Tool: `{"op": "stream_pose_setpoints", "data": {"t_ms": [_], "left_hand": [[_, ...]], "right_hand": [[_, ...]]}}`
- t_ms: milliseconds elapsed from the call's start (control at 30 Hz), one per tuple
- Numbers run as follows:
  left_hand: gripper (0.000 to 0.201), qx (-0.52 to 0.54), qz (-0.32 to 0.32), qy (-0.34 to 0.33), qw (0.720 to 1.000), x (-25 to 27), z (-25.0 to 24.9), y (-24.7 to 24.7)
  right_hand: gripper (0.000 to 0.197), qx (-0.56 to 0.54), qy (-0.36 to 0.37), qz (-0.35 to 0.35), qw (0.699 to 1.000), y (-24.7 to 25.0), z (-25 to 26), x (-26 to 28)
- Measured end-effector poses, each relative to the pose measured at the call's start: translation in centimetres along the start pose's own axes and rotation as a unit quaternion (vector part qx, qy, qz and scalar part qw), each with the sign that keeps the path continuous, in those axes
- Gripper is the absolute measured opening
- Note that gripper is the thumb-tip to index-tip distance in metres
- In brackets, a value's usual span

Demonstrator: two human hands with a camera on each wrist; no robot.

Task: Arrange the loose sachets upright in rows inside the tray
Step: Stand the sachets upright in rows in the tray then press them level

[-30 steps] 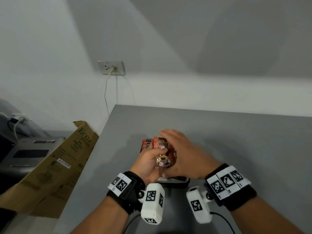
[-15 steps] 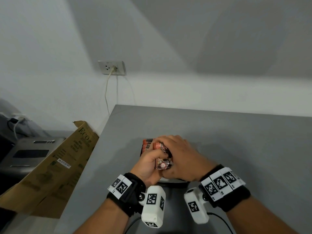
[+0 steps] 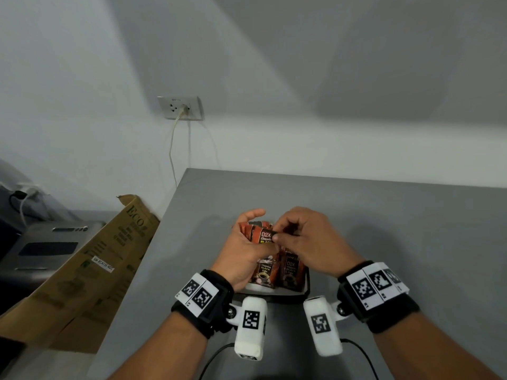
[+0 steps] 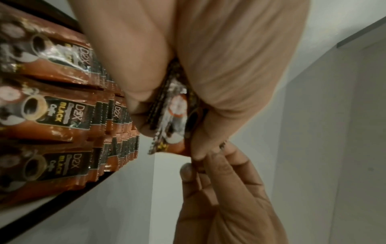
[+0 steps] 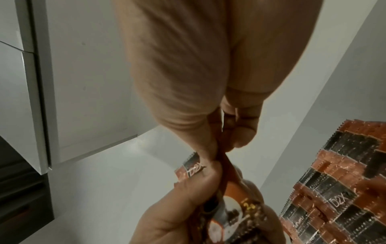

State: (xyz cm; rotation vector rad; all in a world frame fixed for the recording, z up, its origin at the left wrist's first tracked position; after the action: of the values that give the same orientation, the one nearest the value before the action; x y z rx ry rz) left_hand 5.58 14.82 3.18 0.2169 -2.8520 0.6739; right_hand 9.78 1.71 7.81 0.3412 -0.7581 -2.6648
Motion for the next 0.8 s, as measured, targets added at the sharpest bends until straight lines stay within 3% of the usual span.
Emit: {"op": "stream_pose_setpoints", "data": {"t_ms": [67, 200, 400, 600, 700, 800], "left_hand": [[0.078, 0.003, -0.037, 0.004, 0.999, -0.2, 0.1, 1.0], [0.049, 0.010, -0.094, 0.025, 0.995, -0.7, 0.2, 3.9], [0.042, -0.010, -0.097, 0.047, 0.994, -0.5, 1.1, 4.5], [0.044, -0.030, -0.081, 0.072, 0.994, -0.1, 1.7, 4.1], [0.050, -0.102, -0.083, 0.057, 0.990, -0.1, 1.9, 4.1], [0.052, -0.170, -0.082, 0.034, 0.982, -0.1, 2.3, 4.3]], "right_hand": [[0.012, -0.006, -0.016, -0.012, 1.000, 0.8, -0.9, 0.1], [0.020, 0.048, -0.071, -0.020, 0.996, 1.7, -4.9, 0.8], [0.019, 0.195, -0.104, 0.127, 0.967, -3.0, -9.8, 2.8], [0.018, 0.264, -0.060, 0.079, 0.959, -3.8, -10.6, 2.9], [0.020, 0.280, -0.031, 0.062, 0.958, -3.9, -10.4, 3.2], [0.021, 0.237, -0.031, 0.004, 0.971, -2.6, -9.5, 3.2]]}}
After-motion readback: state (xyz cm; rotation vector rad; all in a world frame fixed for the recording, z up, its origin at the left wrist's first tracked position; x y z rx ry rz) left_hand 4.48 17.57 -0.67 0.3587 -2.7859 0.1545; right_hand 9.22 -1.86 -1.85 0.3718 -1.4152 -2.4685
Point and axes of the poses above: each hand's wrist, its own x-axis away from the middle knuckle, its own y-axis out of the back of the hand, z = x × y, the point moved 7 cm from there along -x, towards the middle knuckle, and after that the axes turned 5 degrees about -z, right-handed, at the moved point
